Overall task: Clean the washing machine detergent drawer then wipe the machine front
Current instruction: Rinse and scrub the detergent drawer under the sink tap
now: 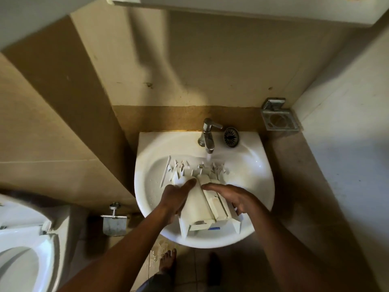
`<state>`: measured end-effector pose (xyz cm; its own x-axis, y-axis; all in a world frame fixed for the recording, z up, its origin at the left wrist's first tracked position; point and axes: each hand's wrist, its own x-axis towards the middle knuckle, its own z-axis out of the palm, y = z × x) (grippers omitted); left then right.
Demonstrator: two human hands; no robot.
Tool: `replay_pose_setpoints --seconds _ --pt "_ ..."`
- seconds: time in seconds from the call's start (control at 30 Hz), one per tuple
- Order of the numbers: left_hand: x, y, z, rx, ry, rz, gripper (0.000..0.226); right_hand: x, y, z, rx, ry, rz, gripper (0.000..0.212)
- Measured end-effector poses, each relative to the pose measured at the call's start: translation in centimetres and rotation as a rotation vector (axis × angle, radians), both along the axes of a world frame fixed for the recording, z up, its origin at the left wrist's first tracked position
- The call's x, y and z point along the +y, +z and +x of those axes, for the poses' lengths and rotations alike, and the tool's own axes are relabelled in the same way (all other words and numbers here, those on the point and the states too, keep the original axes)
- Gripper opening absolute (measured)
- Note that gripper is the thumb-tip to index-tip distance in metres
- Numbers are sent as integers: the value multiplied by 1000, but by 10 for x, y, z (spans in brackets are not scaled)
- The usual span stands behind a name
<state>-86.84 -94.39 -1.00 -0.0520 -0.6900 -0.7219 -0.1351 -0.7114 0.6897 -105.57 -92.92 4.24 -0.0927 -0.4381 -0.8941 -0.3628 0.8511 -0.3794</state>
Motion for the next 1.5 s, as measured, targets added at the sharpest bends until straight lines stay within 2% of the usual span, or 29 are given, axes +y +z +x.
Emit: replay_pose_setpoints --seconds 0.1,0.17,0.27,0.47,0.63,0.87,1.03,1.13,1.3,1.4,1.5 --pt "2 -12 2 57 14 63 70 2 -12 5 94 -12 -99 109" --pt "4 -12 -4 95 -11 73 66 1 -18 0 187 -50 -159 135" --pt "2 -6 -23 172 -61 84 55 1 -16 -19 339 -25 -228 150" --pt "-3 13 -60 173 -163 99 42 8 10 -48 488 57 -206 132" --pt "-16 19 -77 114 -198 31 36 13 10 -61 444 -28 -210 126" --pt "-26 17 -77 166 -165 45 30 23 12 -75 432 -92 -277 117" --pt "-45 22 -69 216 -128 33 60 38 6 -81 324 -286 -379 94" --pt "-52 28 -67 248 -251 62 50 50 -1 -77 306 -377 -414 102" --pt "-61 32 -79 297 -193 165 41 57 -8 -74 356 -444 -452 126" --pt "-67 21 -82 238 -129 100 26 57 -1 -66 377 -425 -441 123" --pt "-70 11 -84 333 -5 96 29 53 5 -60 408 -395 -396 113"
